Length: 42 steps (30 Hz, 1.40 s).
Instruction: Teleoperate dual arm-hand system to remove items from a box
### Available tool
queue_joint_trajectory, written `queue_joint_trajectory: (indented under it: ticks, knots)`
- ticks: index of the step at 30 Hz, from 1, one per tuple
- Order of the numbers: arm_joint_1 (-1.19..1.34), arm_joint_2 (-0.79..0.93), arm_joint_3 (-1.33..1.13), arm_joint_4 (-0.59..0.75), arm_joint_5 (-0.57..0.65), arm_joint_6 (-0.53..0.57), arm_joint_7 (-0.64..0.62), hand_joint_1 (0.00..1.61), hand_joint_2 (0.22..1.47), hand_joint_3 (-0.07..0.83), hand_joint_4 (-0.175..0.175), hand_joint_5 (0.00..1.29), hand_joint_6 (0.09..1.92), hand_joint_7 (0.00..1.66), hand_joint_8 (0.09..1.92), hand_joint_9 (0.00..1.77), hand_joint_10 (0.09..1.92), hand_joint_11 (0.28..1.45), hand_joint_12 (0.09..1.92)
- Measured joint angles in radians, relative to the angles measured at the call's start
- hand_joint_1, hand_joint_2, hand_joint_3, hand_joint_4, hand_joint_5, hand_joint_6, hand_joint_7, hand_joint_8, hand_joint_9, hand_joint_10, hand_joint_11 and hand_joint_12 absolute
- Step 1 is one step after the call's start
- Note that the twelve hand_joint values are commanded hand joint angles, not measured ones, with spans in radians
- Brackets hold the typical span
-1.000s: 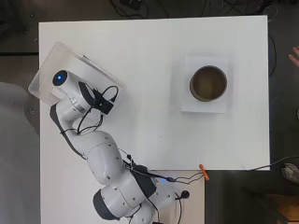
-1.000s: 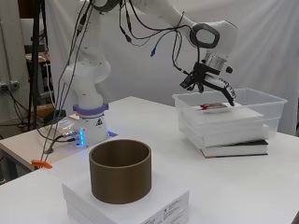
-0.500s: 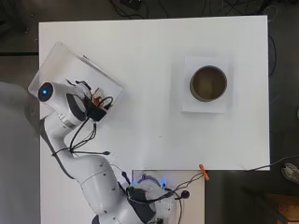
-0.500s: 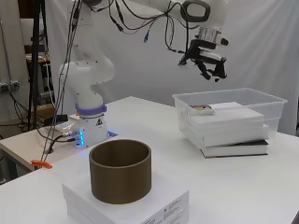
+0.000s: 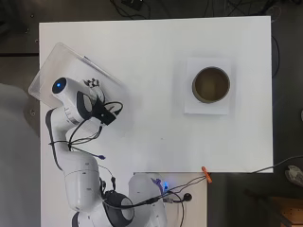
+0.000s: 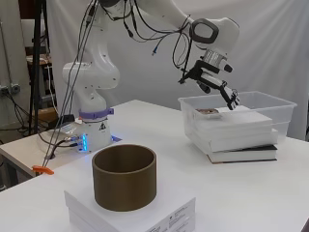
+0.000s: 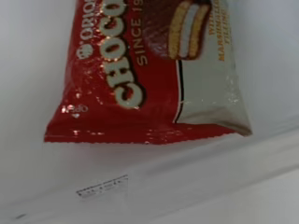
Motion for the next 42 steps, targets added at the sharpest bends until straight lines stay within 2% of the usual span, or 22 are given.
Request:
queue_joint_trajectory:
  ticks: [2, 5, 7, 10, 12, 14, 16, 18, 19, 20, 21, 22, 23, 26, 29, 33, 35, 38, 42]
  knots:
    - [-0.046, -0.031, 0.019, -0.005, 0.0, 0.003, 0.02, 0.0, 0.76, 0.006, 0.007, 0.05, 0.09, 0.22, 0.09, 0.42, 0.09, 0.53, 0.09]
    - [-0.082, -0.048, -0.005, -0.034, 0.033, 0.017, 0.008, 0.03, 0.85, 0.004, 0.025, 0.24, 0.09, 0.47, 0.09, 0.61, 0.09, 0.6, 0.09]
    - [-0.036, -0.065, -0.065, -0.067, 0.076, 0.029, -0.018, 0.03, 0.89, 0.008, 0.028, 0.32, 0.09, 0.55, 0.09, 0.67, 0.09, 0.63, 0.09]
    - [0.099, -0.097, -0.157, -0.107, 0.138, 0.036, -0.074, 0.04, 0.92, 0.013, 0.025, 0.37, 0.09, 0.6, 0.09, 0.72, 0.09, 0.65, 0.09]
    - [0.177, -0.108, -0.213, -0.135, 0.175, 0.039, -0.122, 0.03, 0.9, 0.004, 0.001, 0.28, 0.09, 0.54, 0.09, 0.7, 0.09, 0.64, 0.09]
    - [0.209, -0.108, -0.251, -0.15, 0.187, 0.036, -0.147, 0.03, 0.87, -0.009, -0.019, 0.15, 0.09, 0.35, 0.09, 0.6, 0.09, 0.66, 0.09]
    - [0.192, -0.108, -0.246, -0.151, 0.178, 0.028, -0.12, 0.03, 0.85, -0.014, -0.03, 0.06, 0.09, 0.24, 0.09, 0.57, 0.09, 0.69, 0.09]
    - [0.147, -0.107, -0.21, -0.148, 0.169, 0.016, -0.071, 0.05, 0.84, -0.011, -0.034, 0.05, 0.09, 0.24, 0.09, 0.56, 0.09, 0.69, 0.09]
    - [0.1, -0.109, -0.174, -0.143, 0.16, 0.004, -0.041, 0.49, 0.93, 0.005, -0.085, 0.39, 0.29, 0.55, 0.4, 0.84, 0.41, 0.75, 0.5]
    - [0.067, -0.111, -0.144, -0.138, 0.153, -0.005, -0.025, 0.76, 1.0, 0.008, 0.001, 0.68, 0.54, 0.87, 0.88, 1.12, 0.94, 0.87, 1.04]
    - [0.046, -0.112, -0.125, -0.136, 0.142, -0.007, -0.018, 0.91, 1.04, 0.007, 0.077, 0.85, 0.72, 1.06, 1.22, 1.29, 1.33, 0.96, 1.4]
    - [0.038, -0.112, -0.117, -0.135, 0.133, -0.008, -0.022, 0.98, 1.07, 0.005, 0.125, 0.94, 0.83, 1.16, 1.42, 1.38, 1.55, 1.01, 1.6]
    - [0.038, -0.111, -0.12, -0.133, 0.129, -0.021, -0.036, 1.01, 1.08, 0.004, 0.151, 0.98, 0.89, 1.21, 1.53, 1.43, 1.66, 1.03, 1.7]
    - [0.072, -0.122, -0.175, -0.143, 0.142, -0.029, -0.057, 1.03, 1.1, 0.002, 0.174, 1.01, 0.95, 1.24, 1.61, 1.47, 1.74, 1.05, 1.78]
    - [0.164, -0.15, -0.297, -0.155, 0.176, -0.007, -0.126, 1.01, 1.12, 0.004, 0.175, 0.95, 1.03, 1.19, 1.68, 1.43, 1.78, 1.03, 1.77]
    - [0.218, -0.157, -0.398, -0.14, 0.282, 0.007, -0.268, 0.98, 1.16, 0.002, 0.175, 0.89, 1.13, 1.08, 1.73, 1.34, 1.84, 0.95, 1.78]
    - [0.232, -0.16, -0.416, -0.127, 0.324, 0.021, -0.289, 0.97, 1.16, 0.001, 0.175, 0.88, 1.14, 1.06, 1.74, 1.32, 1.85, 0.95, 1.79]
    - [0.255, -0.167, -0.507, -0.106, 0.368, 0.041, -0.311, 0.97, 1.16, 0.0, 0.175, 0.88, 1.13, 1.06, 1.65, 1.29, 1.82, 0.9, 1.76]
    - [0.252, -0.125, -0.671, -0.064, 0.364, 0.031, -0.388, 0.98, 1.16, 0.0, 0.175, 0.89, 1.12, 1.04, 1.53, 1.23, 1.74, 0.83, 1.7]
